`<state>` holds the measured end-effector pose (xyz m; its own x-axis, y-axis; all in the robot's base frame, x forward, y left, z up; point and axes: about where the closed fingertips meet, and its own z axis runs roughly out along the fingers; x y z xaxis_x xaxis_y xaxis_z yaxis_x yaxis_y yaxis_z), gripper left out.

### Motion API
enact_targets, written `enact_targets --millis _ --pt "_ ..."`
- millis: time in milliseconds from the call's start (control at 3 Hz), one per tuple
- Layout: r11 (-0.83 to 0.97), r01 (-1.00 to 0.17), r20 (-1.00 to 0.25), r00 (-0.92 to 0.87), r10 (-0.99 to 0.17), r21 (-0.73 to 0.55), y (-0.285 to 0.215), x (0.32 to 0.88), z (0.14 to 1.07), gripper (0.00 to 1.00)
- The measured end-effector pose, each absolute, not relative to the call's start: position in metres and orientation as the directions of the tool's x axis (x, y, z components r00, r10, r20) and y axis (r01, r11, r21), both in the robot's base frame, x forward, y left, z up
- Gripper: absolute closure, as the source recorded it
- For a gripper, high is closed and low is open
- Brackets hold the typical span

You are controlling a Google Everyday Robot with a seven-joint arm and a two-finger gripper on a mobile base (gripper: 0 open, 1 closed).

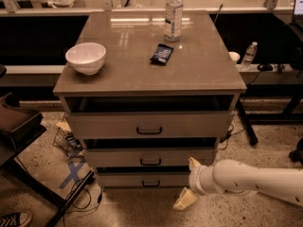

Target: Open middle drawer

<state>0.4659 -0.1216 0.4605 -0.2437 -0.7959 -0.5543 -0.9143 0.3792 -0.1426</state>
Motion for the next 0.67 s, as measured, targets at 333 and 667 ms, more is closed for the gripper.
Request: enact_targets --millis 333,667 --pt "0.359 -0.914 -0.555 -0.202 -0.807 -0.190 -0.119 0.482 0.465 0.00" --pt "0.328 -0.911 -0.541 -0.150 -0.827 -0.249 -0.114 0.509 0.477 0.00"
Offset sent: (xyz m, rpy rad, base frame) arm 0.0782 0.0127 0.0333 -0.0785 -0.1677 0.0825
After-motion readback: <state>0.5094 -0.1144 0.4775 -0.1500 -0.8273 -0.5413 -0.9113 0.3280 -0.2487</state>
